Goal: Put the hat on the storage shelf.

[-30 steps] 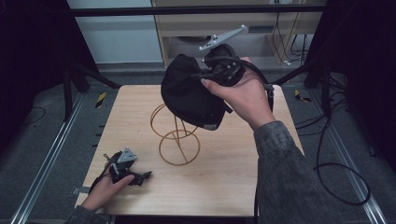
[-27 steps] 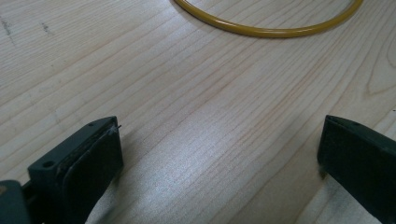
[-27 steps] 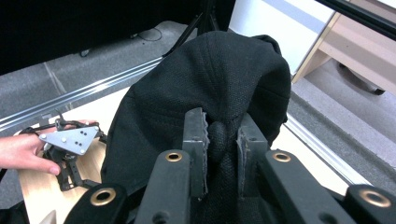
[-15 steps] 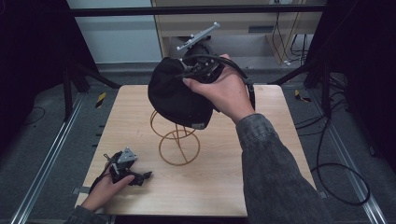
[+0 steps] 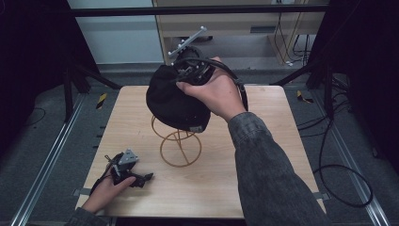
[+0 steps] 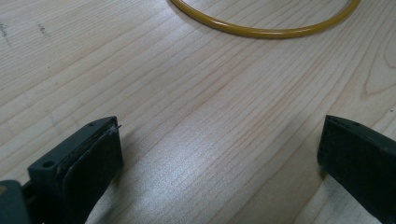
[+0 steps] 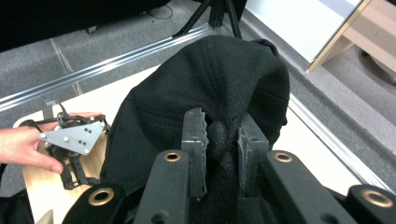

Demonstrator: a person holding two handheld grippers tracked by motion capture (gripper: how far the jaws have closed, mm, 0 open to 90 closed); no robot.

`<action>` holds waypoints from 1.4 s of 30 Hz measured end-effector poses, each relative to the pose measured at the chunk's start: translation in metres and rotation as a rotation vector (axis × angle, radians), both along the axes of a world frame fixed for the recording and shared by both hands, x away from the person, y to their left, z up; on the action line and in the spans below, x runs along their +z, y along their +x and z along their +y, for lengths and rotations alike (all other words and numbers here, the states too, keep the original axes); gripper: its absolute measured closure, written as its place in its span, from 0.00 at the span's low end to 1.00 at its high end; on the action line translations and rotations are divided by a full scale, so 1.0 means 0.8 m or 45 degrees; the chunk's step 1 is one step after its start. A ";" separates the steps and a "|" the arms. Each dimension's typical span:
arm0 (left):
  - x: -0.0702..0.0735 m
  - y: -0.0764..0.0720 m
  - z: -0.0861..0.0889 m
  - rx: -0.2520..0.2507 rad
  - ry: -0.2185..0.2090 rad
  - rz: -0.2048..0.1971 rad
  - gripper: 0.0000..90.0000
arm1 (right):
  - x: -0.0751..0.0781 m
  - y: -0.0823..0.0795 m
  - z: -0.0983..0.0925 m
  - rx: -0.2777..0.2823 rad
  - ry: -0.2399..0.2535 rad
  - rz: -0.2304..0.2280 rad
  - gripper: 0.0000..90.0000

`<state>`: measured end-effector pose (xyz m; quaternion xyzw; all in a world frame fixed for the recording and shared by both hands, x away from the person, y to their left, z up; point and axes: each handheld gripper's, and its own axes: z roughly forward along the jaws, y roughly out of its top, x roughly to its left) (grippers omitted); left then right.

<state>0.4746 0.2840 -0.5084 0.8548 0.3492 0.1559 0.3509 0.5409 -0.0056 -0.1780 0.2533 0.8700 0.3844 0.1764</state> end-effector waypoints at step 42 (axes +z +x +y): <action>0.000 0.000 0.000 -0.001 0.000 0.000 0.00 | -0.059 0.018 0.044 0.028 -0.165 0.075 0.83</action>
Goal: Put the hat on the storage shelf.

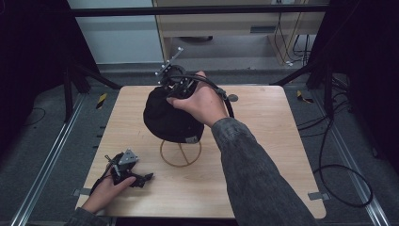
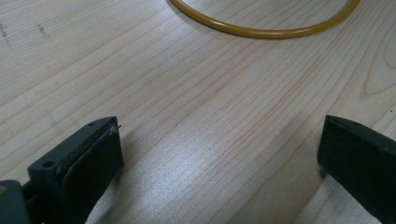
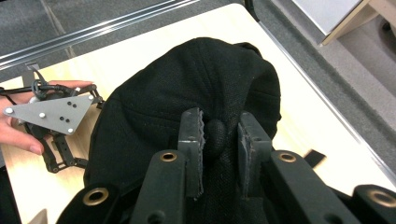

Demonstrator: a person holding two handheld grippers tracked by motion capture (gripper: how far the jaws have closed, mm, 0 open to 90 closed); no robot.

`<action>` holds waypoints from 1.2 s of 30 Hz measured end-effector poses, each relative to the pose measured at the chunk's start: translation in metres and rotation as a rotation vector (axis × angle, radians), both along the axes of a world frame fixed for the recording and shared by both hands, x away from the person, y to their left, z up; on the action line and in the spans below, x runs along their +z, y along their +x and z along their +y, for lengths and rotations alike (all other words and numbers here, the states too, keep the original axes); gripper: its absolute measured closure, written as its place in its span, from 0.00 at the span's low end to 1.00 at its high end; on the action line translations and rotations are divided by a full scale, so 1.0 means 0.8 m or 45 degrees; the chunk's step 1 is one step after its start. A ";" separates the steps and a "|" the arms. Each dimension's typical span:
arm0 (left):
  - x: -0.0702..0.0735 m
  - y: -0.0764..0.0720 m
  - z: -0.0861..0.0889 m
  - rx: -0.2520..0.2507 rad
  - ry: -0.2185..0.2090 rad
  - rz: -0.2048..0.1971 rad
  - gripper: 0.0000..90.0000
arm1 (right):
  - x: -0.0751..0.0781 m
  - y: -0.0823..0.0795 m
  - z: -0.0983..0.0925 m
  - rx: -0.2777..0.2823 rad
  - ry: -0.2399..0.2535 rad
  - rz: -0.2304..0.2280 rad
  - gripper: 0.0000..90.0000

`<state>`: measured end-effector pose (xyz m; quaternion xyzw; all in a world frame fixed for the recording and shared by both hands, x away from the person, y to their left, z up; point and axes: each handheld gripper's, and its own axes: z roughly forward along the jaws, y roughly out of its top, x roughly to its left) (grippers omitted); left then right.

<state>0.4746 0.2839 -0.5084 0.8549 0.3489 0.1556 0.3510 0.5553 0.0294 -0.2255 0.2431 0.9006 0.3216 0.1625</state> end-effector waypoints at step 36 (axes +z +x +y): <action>0.000 0.000 0.000 0.001 0.000 0.000 0.00 | -0.013 -0.012 -0.018 -0.016 0.034 0.045 0.63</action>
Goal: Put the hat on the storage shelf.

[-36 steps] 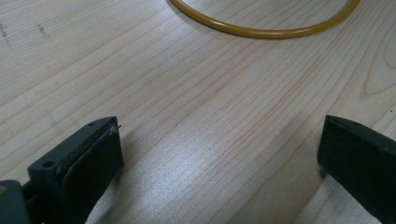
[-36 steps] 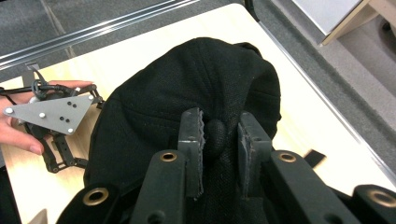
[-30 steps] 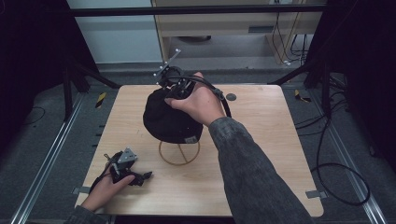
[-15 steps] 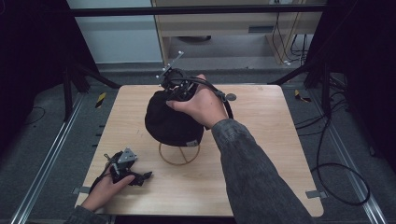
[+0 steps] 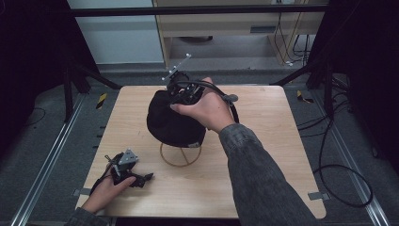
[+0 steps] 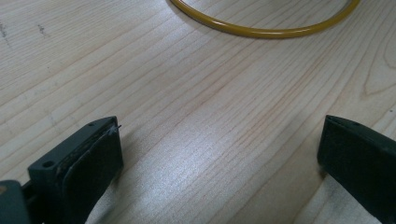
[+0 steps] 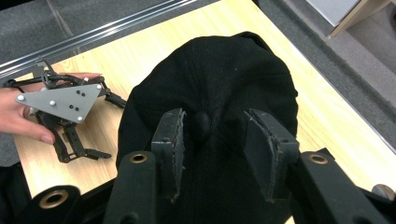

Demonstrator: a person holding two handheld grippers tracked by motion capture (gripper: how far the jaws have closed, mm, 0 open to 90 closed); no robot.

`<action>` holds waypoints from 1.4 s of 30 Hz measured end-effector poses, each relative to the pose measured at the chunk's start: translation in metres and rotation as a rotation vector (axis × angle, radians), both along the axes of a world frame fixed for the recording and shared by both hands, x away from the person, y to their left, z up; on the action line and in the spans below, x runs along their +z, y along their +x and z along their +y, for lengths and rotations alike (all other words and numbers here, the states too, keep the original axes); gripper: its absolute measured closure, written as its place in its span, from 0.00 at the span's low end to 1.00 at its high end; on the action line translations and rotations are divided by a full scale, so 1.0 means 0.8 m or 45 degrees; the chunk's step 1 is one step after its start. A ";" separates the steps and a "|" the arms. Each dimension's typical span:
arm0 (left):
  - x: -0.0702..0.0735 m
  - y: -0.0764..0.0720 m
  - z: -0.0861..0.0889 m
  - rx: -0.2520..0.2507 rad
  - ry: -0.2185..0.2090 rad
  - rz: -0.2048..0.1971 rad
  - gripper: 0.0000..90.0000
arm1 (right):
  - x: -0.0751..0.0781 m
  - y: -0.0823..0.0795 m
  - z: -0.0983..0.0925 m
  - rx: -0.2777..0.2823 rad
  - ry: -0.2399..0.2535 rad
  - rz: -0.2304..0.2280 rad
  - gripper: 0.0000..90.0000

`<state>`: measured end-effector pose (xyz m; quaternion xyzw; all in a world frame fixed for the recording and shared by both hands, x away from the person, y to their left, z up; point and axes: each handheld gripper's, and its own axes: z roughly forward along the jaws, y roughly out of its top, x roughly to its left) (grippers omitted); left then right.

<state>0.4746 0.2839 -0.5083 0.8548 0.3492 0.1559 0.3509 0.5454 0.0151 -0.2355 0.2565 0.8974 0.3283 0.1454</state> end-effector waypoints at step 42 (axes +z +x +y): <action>0.000 0.000 0.000 0.000 0.000 0.000 0.00 | 0.000 -0.033 -0.066 -0.188 0.141 -0.105 0.10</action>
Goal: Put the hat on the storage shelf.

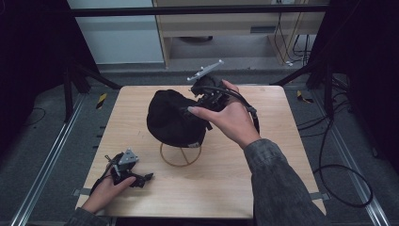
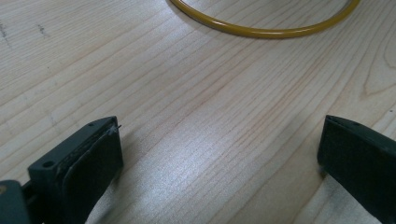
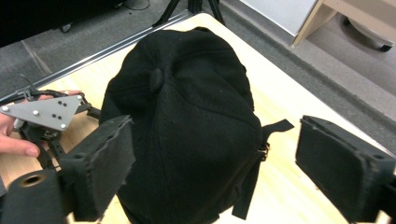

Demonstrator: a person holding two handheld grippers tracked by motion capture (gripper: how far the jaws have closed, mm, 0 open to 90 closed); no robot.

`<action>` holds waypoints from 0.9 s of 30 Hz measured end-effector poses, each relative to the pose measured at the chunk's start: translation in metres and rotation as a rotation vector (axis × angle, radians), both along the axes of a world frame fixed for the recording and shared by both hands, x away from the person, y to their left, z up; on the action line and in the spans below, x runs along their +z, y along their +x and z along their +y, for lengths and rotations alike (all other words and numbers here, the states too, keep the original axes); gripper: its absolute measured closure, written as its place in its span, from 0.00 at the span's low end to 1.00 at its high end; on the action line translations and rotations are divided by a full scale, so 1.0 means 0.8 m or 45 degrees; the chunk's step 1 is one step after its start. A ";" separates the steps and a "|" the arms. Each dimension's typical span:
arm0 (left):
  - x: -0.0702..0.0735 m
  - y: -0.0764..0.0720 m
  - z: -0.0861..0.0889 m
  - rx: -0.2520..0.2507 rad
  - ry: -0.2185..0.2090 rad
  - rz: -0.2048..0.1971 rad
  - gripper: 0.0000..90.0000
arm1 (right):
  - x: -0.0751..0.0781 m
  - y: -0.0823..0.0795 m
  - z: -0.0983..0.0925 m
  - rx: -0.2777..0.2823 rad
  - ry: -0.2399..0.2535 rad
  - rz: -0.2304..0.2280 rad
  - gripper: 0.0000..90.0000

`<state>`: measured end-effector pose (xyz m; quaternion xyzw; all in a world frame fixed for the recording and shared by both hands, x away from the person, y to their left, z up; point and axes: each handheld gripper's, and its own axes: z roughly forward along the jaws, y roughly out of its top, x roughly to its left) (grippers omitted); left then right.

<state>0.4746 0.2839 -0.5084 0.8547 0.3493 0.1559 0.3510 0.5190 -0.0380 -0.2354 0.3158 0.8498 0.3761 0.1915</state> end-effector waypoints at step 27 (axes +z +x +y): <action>0.000 -0.002 -0.001 -0.016 0.000 0.003 0.00 | -0.001 -0.029 -0.081 -0.148 0.054 -0.063 0.07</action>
